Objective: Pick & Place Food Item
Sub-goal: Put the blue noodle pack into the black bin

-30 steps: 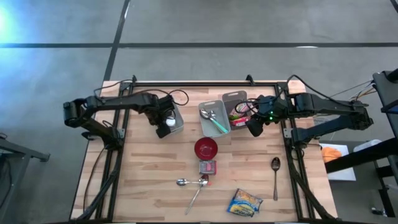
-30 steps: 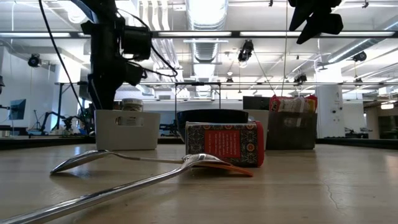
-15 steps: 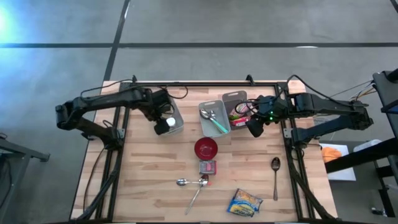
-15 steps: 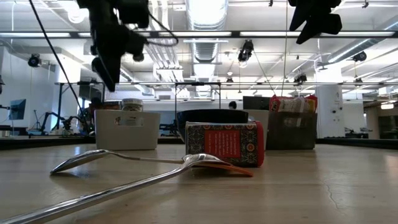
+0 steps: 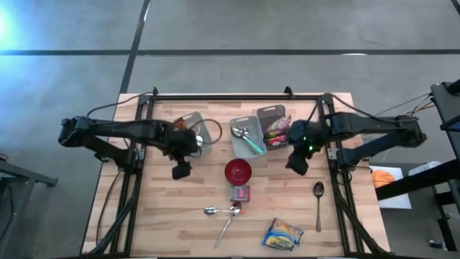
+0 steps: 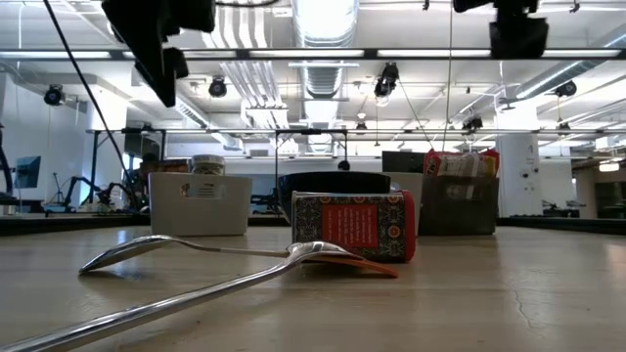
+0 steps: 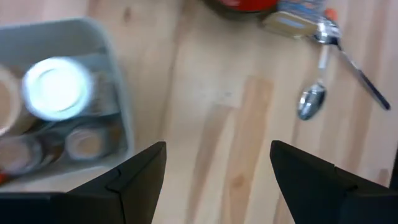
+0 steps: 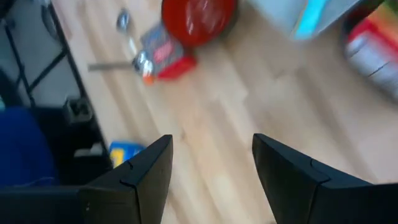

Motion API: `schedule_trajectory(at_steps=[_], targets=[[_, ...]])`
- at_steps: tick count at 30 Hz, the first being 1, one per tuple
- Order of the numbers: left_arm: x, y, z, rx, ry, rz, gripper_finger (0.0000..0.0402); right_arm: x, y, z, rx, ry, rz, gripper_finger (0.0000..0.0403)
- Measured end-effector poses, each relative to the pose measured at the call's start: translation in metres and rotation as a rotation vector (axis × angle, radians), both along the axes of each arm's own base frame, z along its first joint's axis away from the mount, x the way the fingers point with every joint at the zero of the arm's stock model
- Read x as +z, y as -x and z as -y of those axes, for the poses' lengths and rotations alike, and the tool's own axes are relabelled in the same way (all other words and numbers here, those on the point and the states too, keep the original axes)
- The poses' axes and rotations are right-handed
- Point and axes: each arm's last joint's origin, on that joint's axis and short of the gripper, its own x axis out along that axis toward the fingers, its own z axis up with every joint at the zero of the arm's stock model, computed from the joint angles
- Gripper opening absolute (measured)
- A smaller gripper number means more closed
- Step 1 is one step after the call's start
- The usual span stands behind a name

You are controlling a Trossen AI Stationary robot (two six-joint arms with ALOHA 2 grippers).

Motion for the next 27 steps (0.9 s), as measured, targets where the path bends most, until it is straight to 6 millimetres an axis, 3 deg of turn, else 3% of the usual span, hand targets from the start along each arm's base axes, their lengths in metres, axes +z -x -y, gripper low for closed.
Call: schedule_trajectory(at_steps=[6, 11, 15, 22, 27], targets=[[0.001, -0.002, 0.021, -0.023, 0.015, 0.032, 0.0293, -0.015, -0.008, -0.030, 0.049, -0.093, -0.154, 0.0219], [0.001, -0.002, 0.024, -0.009, 0.022, 0.029, 0.0293, -0.025, -0.009, -0.059, 0.087, -0.133, -0.242, 0.0219], [0.001, -0.003, 0.024, -0.007, 0.024, 0.040, 0.0293, -0.045, -0.006, -0.076, 0.042, -0.125, -0.283, 0.0219], [0.003, -0.006, 0.024, -0.007, 0.028, 0.078, 0.0293, -0.083, -0.009, -0.106, -0.099, -0.254, -0.136, 0.0219], [0.010, -0.009, 0.025, -0.021, 0.042, 0.171, 0.0293, -0.112, -0.013, -0.116, -0.205, -0.289, -0.114, 0.0219]])
